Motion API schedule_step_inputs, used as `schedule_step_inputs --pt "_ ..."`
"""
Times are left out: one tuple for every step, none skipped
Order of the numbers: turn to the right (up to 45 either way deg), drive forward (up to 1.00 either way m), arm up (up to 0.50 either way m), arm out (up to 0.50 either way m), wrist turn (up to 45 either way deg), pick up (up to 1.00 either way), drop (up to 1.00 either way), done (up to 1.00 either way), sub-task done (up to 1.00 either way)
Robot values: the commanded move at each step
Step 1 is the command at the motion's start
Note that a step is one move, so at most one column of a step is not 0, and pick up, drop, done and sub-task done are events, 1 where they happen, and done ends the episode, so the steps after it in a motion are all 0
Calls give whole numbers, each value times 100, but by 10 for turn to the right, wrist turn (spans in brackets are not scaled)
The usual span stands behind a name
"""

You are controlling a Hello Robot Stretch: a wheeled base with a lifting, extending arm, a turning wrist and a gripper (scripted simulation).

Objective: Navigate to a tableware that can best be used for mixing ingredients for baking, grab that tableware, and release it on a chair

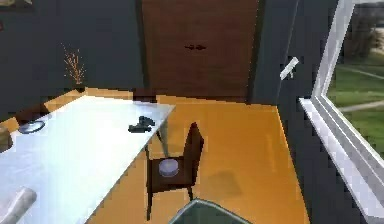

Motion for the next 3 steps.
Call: schedule_step_inputs --pt "-450 0 0 0 0 0 0 0 0" --pt "-450 0 0 0 0 0 0 0 0" --pt "-90 0 0 0 0 0 0 0 0"
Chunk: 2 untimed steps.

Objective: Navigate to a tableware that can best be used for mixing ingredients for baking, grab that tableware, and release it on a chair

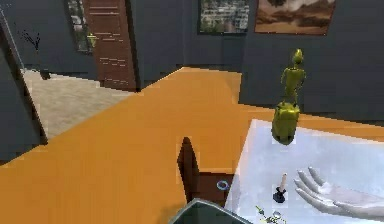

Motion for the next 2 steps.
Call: schedule_step_inputs --pt "0 20 0 0 0 0 0 0 0" --pt "0 0 0 14 0 0 0 0 0"
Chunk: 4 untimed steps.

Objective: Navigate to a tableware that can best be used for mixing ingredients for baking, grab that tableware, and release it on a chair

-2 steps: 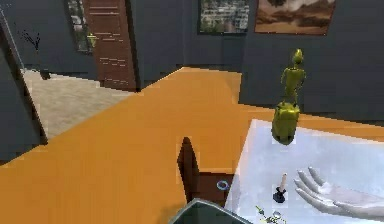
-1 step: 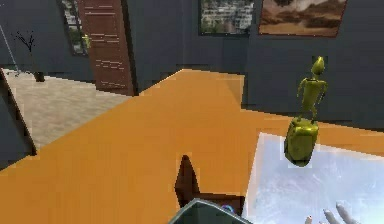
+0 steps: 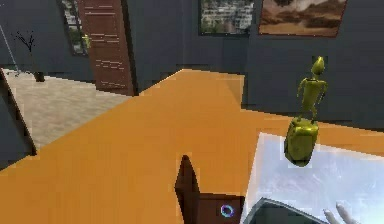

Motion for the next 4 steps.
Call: schedule_step_inputs --pt "0 0 0 0 450 0 0 0 0" --pt "0 0 0 0 330 0 0 0 0" --pt "0 0 -46 0 0 0 0 0 0" --pt "0 0 -50 0 0 0 0 0 0"
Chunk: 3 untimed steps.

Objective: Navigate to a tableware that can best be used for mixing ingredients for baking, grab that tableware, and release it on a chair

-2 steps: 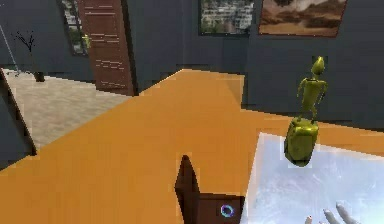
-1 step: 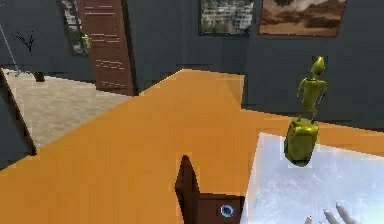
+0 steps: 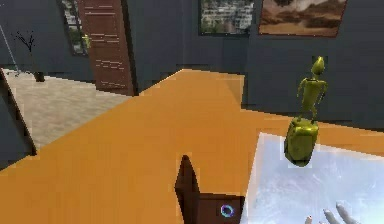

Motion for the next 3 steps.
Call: schedule_step_inputs --pt "0 0 0 0 0 0 100 0 0" --pt "0 0 0 -10 0 0 0 0 0" --pt "0 0 0 0 0 0 0 100 0"
